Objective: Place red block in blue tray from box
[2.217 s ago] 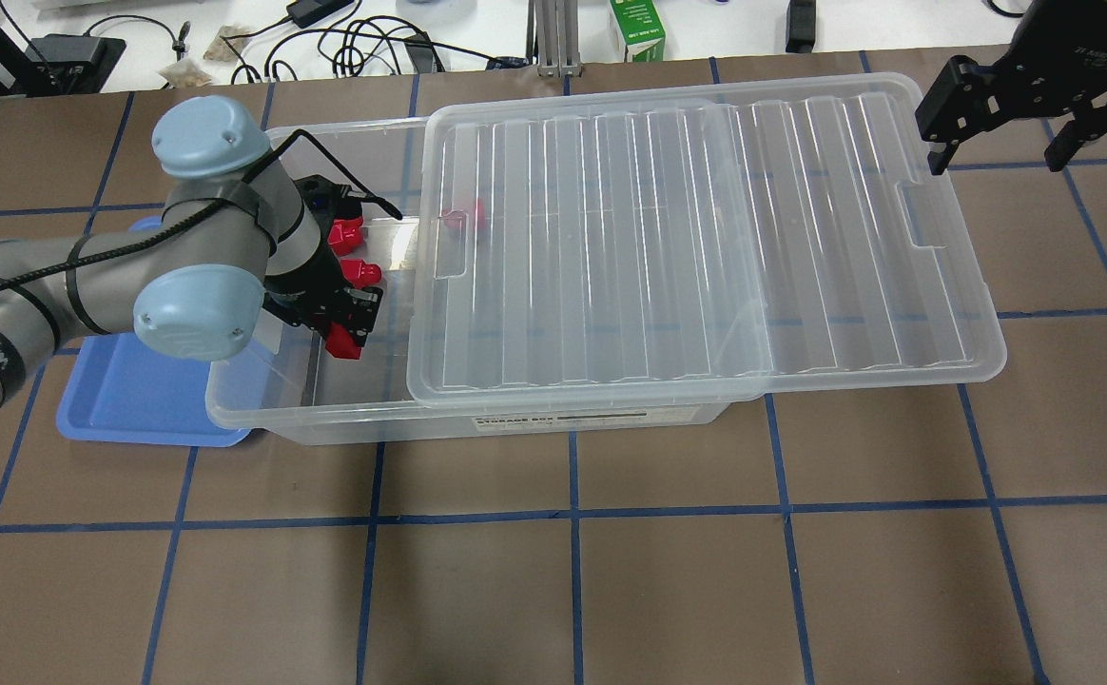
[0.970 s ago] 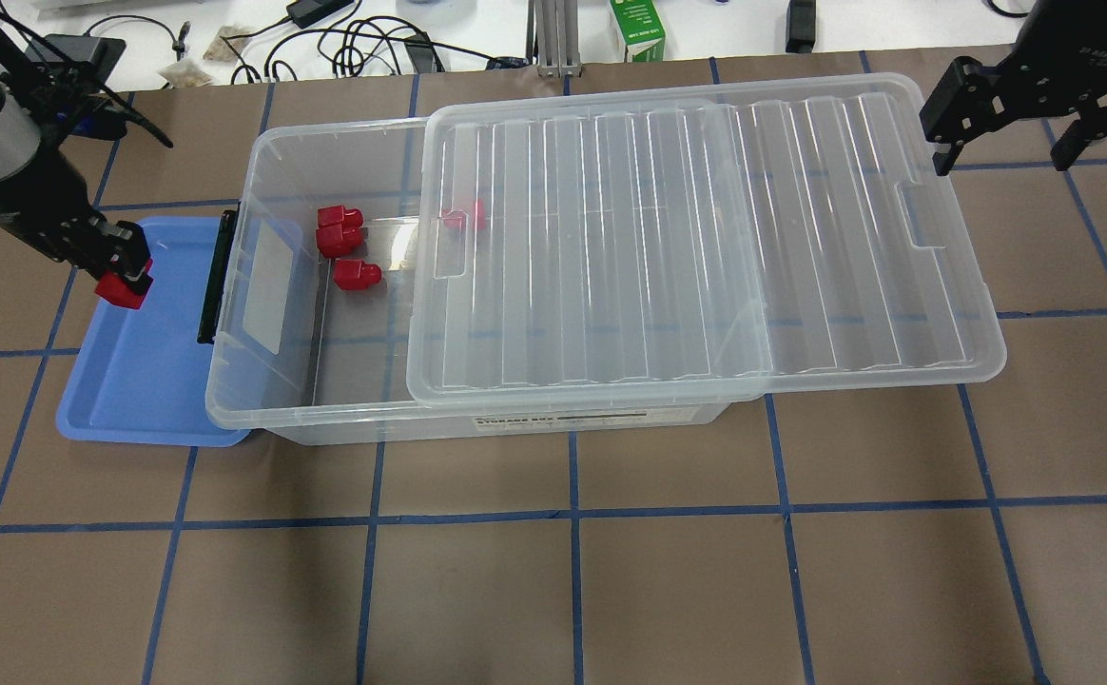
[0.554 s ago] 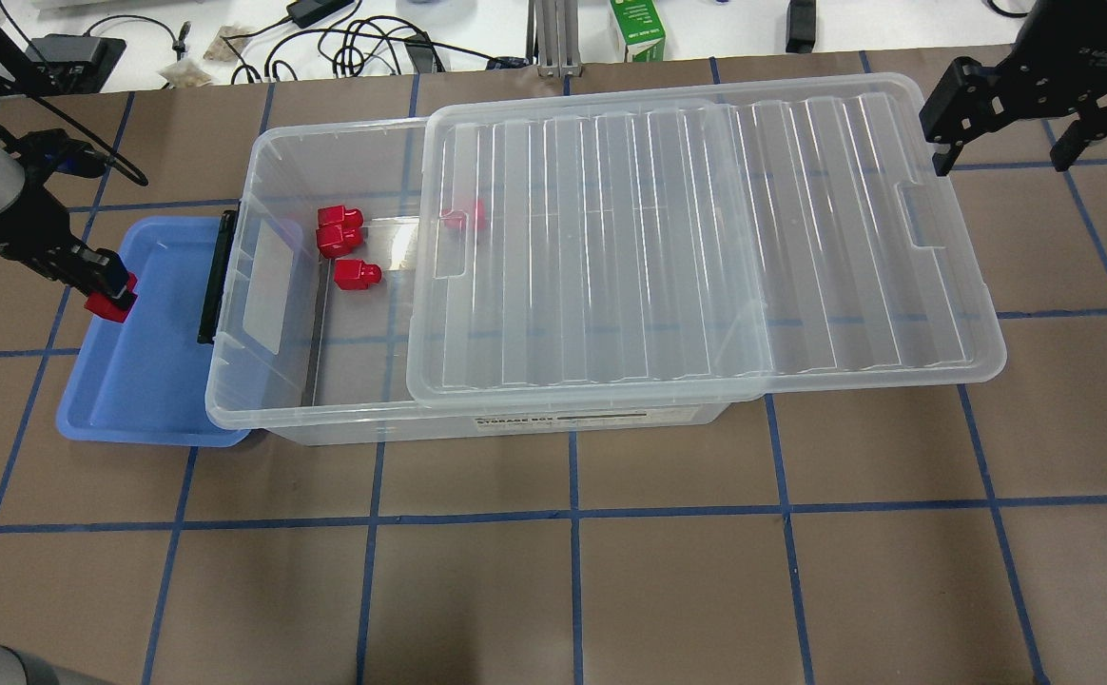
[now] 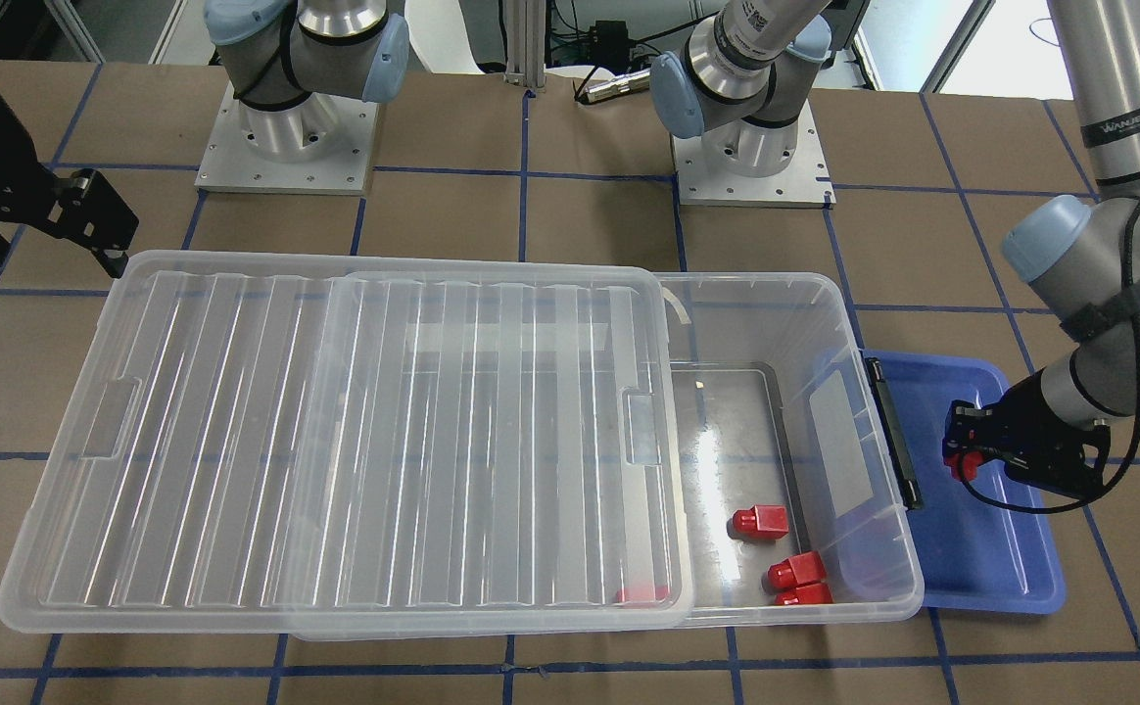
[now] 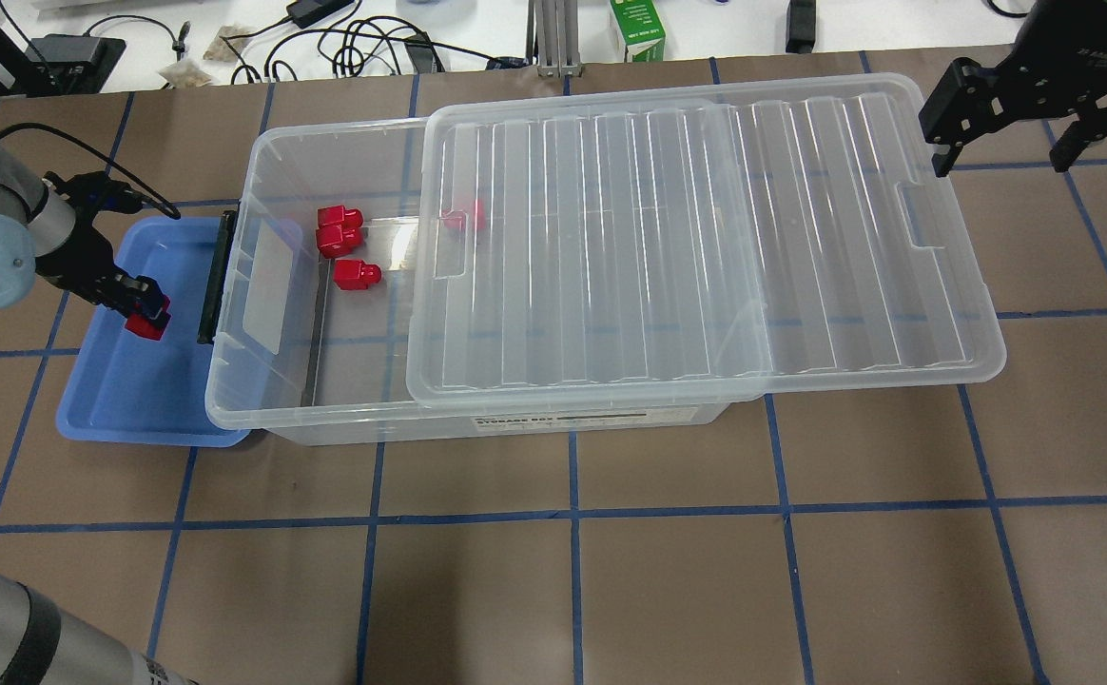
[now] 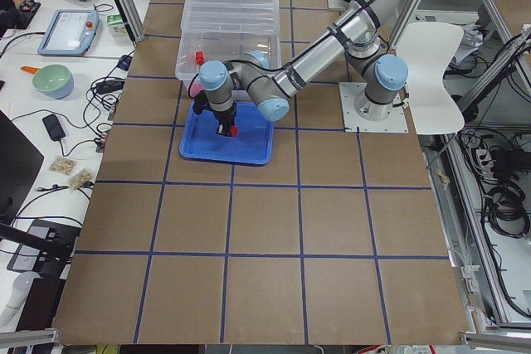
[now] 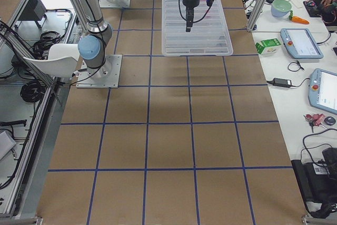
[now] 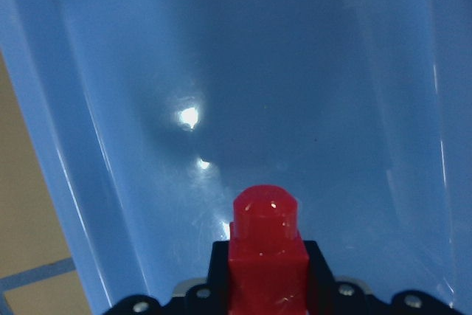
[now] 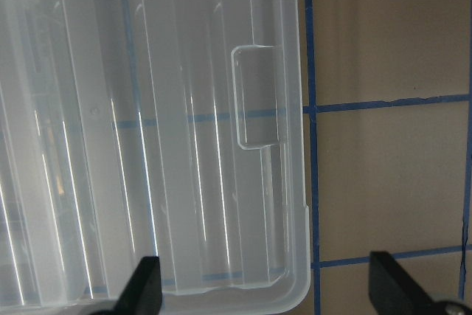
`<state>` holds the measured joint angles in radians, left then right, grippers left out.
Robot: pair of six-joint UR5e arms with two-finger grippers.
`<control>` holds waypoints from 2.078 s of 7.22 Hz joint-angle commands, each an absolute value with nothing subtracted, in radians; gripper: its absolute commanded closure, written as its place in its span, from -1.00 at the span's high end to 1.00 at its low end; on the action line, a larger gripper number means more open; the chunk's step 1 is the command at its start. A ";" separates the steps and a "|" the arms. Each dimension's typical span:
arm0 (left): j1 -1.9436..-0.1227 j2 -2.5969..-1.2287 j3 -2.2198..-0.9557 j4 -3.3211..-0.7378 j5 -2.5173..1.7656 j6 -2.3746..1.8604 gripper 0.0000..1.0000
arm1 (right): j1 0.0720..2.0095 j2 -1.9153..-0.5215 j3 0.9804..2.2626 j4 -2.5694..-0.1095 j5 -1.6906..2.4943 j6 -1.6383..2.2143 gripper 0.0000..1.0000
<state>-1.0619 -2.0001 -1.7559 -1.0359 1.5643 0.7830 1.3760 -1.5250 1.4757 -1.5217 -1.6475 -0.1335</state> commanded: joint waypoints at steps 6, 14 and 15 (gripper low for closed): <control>-1.081 -1.962 -1.753 -1.046 1.574 0.744 1.00 | 1.373 -1.497 1.477 -1.526 -1.646 -0.140 1.00; -1.426 -1.669 -1.523 -1.540 1.580 0.349 1.00 | 1.187 -1.286 1.477 -1.650 -1.631 -0.336 1.00; -1.493 -1.660 -1.525 -1.540 1.582 0.257 1.00 | 1.178 -1.279 1.477 -1.651 -1.637 -0.354 1.00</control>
